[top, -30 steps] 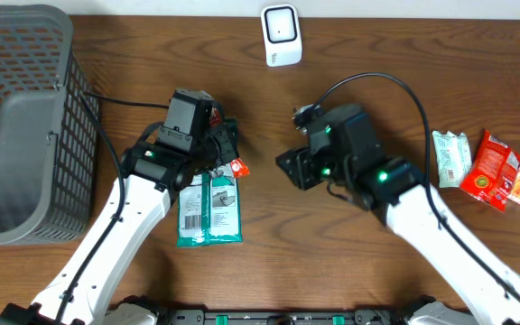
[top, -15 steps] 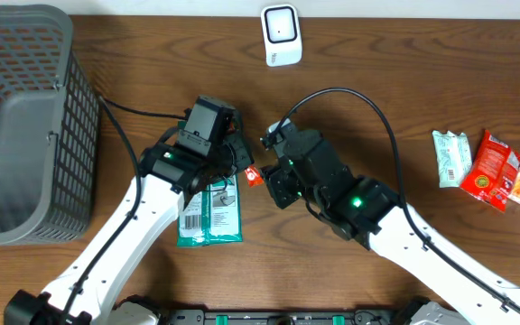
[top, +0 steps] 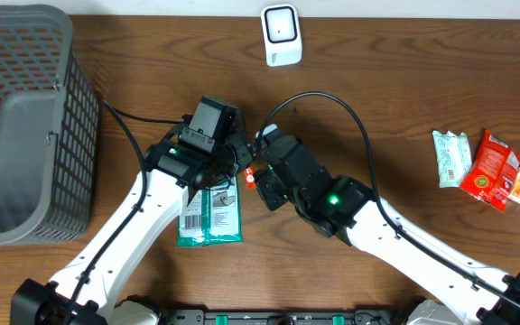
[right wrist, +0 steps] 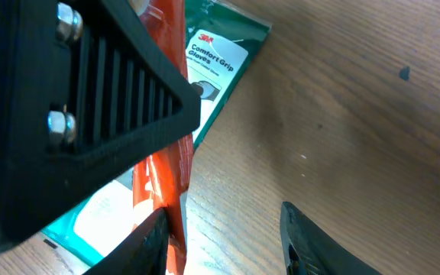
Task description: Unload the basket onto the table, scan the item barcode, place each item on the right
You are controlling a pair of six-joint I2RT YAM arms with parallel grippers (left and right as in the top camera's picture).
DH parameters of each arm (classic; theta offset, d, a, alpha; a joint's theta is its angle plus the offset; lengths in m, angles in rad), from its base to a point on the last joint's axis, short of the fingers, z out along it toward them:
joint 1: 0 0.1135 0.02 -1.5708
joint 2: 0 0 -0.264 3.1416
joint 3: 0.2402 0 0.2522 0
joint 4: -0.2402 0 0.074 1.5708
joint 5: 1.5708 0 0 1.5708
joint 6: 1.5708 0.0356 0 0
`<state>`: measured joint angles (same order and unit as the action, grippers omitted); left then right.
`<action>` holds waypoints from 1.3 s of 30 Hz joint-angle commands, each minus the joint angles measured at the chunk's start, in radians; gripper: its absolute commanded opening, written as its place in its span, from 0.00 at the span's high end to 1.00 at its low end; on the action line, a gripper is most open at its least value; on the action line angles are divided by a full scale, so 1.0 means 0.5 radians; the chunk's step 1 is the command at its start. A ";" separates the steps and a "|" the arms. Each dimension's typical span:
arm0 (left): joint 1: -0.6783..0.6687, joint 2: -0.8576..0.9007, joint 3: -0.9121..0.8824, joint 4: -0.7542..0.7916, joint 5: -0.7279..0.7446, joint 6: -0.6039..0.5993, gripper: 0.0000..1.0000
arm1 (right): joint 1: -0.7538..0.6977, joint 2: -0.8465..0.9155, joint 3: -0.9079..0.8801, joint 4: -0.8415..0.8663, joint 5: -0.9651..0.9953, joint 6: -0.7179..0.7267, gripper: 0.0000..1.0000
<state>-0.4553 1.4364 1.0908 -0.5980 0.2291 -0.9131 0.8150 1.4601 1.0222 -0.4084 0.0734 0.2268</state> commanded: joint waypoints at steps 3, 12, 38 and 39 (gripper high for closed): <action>-0.005 0.005 0.052 0.000 -0.004 -0.011 0.93 | 0.023 0.008 0.024 0.038 -0.001 0.015 0.58; 0.003 0.005 0.052 0.018 -0.026 -0.056 0.93 | 0.021 0.006 0.024 0.101 -0.010 0.026 0.57; 0.010 0.004 0.052 0.108 0.182 -0.048 0.93 | -0.008 0.001 0.023 0.092 -0.149 -0.046 0.69; 0.011 0.004 0.052 0.108 0.207 -0.048 0.93 | -0.008 0.001 0.023 0.095 -0.149 -0.045 0.75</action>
<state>-0.4526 1.4364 1.0908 -0.5499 0.2901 -0.9394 0.8127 1.4605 1.0222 -0.3656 -0.0040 0.2245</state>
